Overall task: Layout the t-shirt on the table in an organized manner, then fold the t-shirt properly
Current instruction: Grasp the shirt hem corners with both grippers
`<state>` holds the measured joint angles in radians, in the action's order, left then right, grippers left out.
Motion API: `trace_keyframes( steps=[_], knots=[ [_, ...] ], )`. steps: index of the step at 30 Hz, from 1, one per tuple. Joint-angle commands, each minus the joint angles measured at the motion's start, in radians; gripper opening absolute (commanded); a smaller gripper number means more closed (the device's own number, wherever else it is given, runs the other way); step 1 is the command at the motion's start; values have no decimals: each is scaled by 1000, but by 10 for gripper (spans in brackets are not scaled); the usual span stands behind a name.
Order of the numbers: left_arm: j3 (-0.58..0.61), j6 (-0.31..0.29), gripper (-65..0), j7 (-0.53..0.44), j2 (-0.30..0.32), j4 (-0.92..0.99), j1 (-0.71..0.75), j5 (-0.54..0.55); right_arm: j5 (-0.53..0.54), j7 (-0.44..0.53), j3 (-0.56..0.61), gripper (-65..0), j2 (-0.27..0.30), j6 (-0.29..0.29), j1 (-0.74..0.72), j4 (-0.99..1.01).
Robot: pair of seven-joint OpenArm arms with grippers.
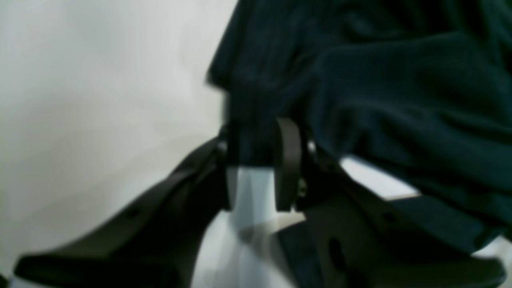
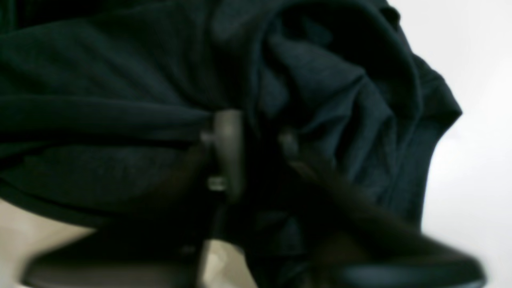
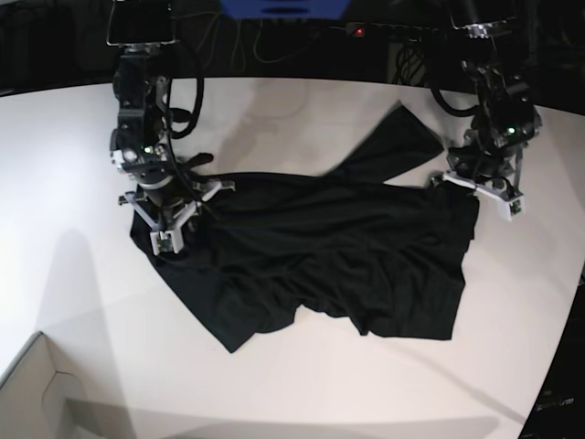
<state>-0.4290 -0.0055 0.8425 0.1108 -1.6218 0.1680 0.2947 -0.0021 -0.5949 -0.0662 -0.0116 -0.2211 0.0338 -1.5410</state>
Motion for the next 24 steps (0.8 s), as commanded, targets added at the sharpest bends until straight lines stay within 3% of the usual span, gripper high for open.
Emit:
trace_keyframes(
  steps=[1, 11, 24],
  knots=[
    [-23, 0, -501, -16, 23, -24, -3, 4, 4, 20, -1, -650, 2, -2, -13, -23],
    [-69, 0, -500, -16, 30, -18, 37, 4, 7, 22, 15, -650, -3, -2, 30, -221],
    [-49, 0, -498, -10, -21, -4, 0, 5, 7, 16, 58, -650, -3, -2, 31, -234]
  ],
)
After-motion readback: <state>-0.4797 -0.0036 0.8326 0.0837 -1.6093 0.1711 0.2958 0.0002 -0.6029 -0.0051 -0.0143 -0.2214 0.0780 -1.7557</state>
